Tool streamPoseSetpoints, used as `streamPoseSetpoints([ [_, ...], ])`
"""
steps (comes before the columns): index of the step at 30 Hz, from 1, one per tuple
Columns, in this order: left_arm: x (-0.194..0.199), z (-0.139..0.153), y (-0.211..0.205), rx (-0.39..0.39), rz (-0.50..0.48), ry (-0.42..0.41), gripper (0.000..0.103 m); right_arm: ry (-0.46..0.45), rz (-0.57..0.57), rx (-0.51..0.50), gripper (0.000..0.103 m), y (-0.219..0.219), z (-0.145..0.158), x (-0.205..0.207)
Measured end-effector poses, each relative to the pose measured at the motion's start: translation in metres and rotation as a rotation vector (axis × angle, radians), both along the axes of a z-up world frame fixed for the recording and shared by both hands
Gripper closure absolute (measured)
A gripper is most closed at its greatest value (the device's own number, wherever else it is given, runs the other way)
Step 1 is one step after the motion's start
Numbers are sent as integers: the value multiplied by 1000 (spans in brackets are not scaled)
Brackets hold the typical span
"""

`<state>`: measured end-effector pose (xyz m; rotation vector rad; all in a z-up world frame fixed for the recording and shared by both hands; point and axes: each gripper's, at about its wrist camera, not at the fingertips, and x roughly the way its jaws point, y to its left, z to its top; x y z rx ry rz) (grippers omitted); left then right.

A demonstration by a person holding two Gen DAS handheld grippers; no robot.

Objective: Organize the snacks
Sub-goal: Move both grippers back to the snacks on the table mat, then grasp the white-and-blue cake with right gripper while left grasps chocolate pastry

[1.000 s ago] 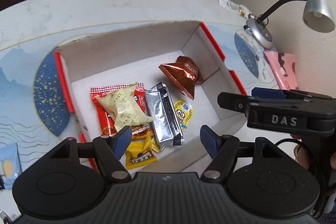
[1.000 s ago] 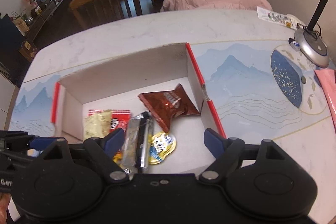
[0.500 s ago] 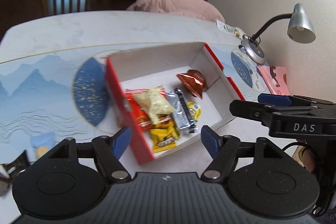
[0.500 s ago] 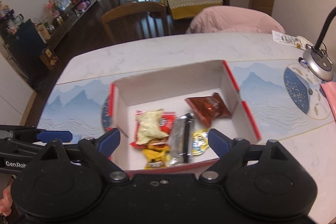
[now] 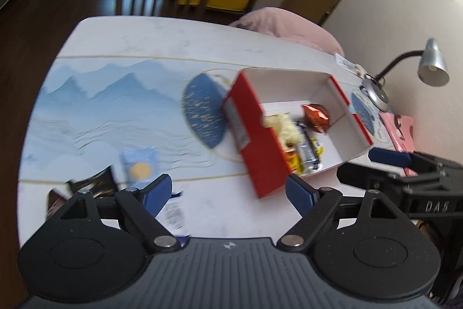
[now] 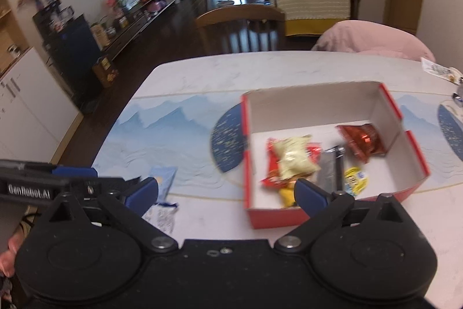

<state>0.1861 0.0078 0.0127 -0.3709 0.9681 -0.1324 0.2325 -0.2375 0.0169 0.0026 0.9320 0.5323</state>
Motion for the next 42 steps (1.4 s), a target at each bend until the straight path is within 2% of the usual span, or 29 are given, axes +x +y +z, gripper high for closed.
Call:
streamPoseSetpoints([
  [7,-28,-20,53,-4,81,33,13,4,100,-44,1,51,-24,-29],
  [13,-47,-41,96,77,126,62,13,41,151,-63,1,91,-53,-39],
  [18,-54,-65,128,118,136,93,13,90,145,-93,3,113,-83,-38],
  [23,-51,-91,145,138,92,113,13,102,155,-133,7,130,-106,-38],
  [29,-37,-122,143,202,-2,127,13,127,173,-171,11,147,-130,-32],
  [33,-26,-139,143,219,-22,148,14,148,169,-201,14,158,-146,-25],
  [39,-13,-152,143,253,-52,158,14,146,178,-231,19,171,-157,-18],
  [42,-8,-156,140,269,-79,156,18,145,180,-243,22,174,-160,-15],
])
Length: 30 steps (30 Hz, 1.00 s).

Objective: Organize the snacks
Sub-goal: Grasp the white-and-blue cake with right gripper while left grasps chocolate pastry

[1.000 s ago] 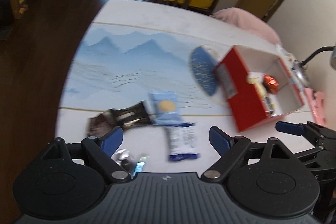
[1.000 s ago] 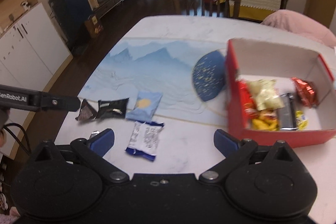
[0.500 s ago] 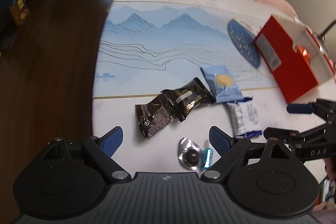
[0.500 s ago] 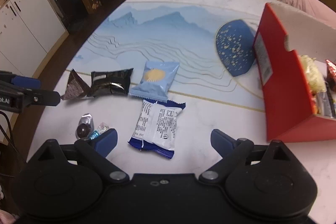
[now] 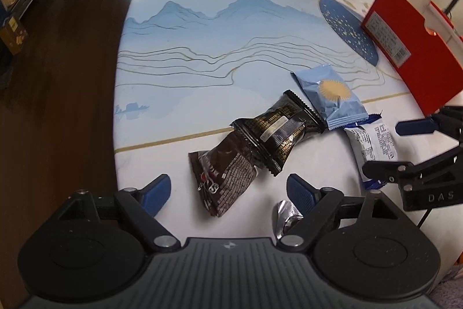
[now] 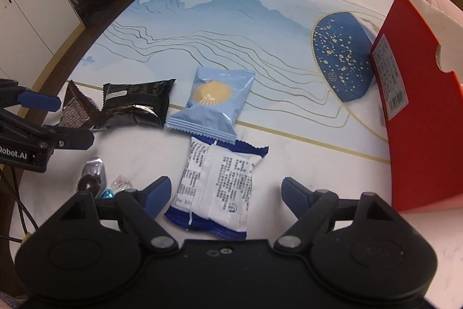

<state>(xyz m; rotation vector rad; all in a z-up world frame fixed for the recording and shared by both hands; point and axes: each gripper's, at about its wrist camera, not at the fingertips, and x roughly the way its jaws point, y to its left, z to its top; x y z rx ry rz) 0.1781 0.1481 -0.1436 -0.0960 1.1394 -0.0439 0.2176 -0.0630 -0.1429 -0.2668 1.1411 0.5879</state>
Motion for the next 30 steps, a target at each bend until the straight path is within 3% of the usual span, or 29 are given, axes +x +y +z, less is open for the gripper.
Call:
streamPoseSetpoints([
  [9,7,-9,3,4,3,15,43,0,23,-8,40,9,-5,3],
  [14,7,-9,4,-12,11,10,52,-16,22,-10,52,10,-3,3],
  [30,-19,3,15,-138,142,-4,66,-28,-6,4,57,-6,12,-9],
])
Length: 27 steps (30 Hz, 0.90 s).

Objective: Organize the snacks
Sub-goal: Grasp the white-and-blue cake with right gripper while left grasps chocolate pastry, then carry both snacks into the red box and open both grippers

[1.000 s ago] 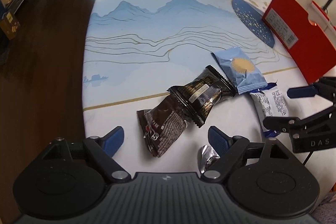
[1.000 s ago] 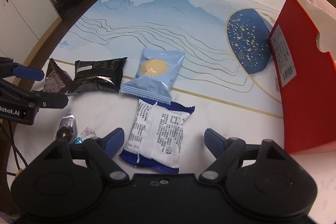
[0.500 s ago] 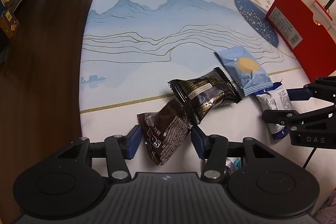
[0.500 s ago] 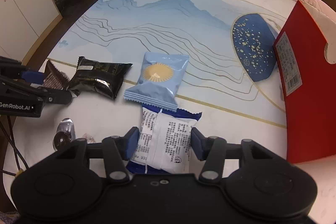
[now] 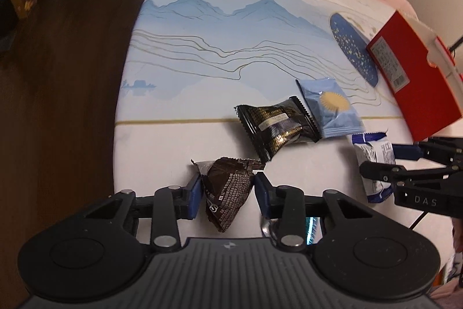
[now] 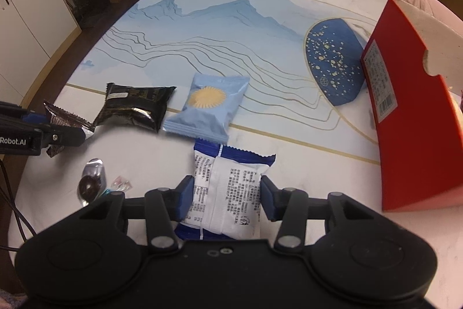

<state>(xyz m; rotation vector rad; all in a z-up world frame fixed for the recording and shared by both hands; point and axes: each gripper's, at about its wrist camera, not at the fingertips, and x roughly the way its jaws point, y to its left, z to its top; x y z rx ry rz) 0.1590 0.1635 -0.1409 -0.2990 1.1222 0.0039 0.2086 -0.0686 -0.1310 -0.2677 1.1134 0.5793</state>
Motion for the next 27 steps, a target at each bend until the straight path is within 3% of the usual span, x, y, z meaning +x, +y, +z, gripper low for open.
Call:
streamPoseSetpoints([
  [10,-24,24,-7,-39,47,7,66,-13,-6,68,57,-22,40,-15],
  [20,-28,75,-39,-68,15,-37,65,-55,-31,113,57,-65,90,-16],
  [27,-9,115,-86,-73,-48,-91,65,-90,-58,132,57,-106,119,6],
])
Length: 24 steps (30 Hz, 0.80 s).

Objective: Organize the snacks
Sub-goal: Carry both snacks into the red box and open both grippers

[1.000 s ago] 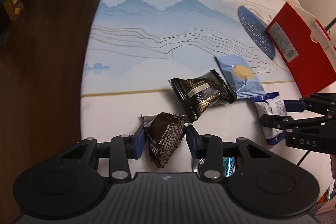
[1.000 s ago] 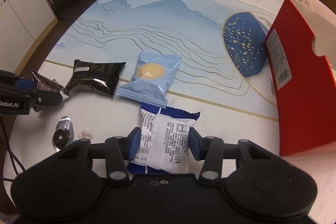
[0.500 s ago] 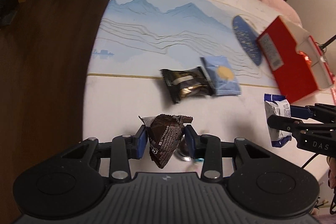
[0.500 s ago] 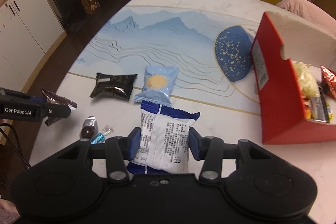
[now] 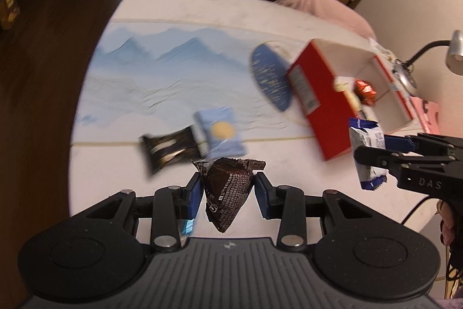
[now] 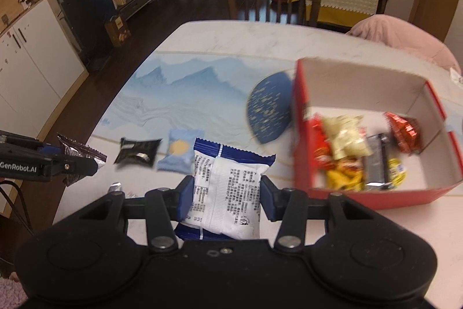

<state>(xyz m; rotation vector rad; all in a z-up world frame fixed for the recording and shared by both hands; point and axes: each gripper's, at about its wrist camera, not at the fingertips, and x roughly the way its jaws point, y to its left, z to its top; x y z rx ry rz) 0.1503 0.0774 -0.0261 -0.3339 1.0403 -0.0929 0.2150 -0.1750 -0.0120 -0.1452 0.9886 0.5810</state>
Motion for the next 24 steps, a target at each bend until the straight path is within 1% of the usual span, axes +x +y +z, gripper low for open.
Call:
streamPoseSetpoints([
  [6,33,25,-55,2,-69,-45,65,-22,-35,9,57,-42,17,29],
  [11,65,37,-102,17,-121,-70,65,-43,-61,10,57,-77,22,56],
  [18,110,37,-166,30,-160,-74,65,-50,-114,-19,57,-125,12,98],
  [24,142,23,-210,48,-188,-44,65,-36,-137,-60,57,-156,-10,126],
])
